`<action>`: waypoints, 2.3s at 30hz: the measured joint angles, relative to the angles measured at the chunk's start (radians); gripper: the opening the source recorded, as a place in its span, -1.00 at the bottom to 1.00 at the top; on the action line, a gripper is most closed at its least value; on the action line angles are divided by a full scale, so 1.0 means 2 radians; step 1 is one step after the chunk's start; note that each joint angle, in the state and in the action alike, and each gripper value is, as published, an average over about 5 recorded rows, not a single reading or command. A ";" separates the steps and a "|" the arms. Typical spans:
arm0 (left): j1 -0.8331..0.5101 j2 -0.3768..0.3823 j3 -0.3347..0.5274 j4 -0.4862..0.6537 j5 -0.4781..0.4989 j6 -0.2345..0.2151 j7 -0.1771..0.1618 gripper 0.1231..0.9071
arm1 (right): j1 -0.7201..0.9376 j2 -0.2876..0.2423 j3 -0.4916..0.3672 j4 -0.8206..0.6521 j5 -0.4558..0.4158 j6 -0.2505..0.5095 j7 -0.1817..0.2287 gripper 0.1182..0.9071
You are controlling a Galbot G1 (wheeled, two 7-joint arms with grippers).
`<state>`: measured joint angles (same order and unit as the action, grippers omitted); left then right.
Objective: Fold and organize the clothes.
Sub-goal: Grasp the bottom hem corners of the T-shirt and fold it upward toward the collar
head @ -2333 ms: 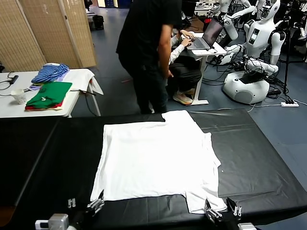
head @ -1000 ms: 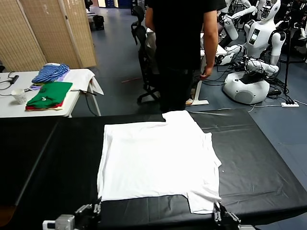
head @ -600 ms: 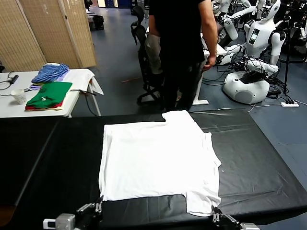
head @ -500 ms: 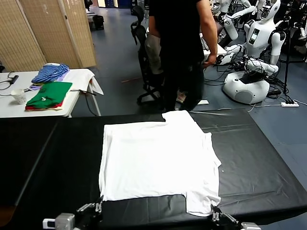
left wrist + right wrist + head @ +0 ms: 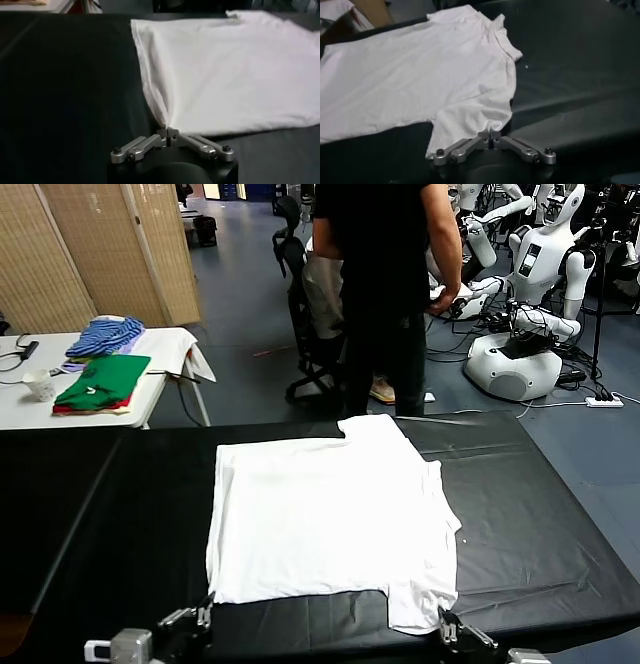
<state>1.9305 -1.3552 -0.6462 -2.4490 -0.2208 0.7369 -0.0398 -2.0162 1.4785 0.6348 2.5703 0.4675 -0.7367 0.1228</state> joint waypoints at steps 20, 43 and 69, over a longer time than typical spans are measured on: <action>-0.061 0.001 -0.011 0.010 -0.067 0.000 -0.037 -0.94 | 0.090 -0.032 0.014 -0.014 -0.008 0.134 -0.062 -0.94; -0.197 0.020 0.010 0.092 -0.078 0.000 -0.048 -0.94 | 0.220 -0.054 -0.021 -0.153 -0.032 0.138 -0.061 -0.94; -0.227 0.014 0.024 0.126 -0.071 0.000 -0.046 -0.94 | 0.305 -0.067 -0.050 -0.225 -0.031 0.147 -0.072 -0.94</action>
<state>1.4760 -1.3281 -0.5977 -2.1967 -0.3625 0.7364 -0.1319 -1.4071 1.3449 0.5356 2.1200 0.4053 -0.4423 -0.0204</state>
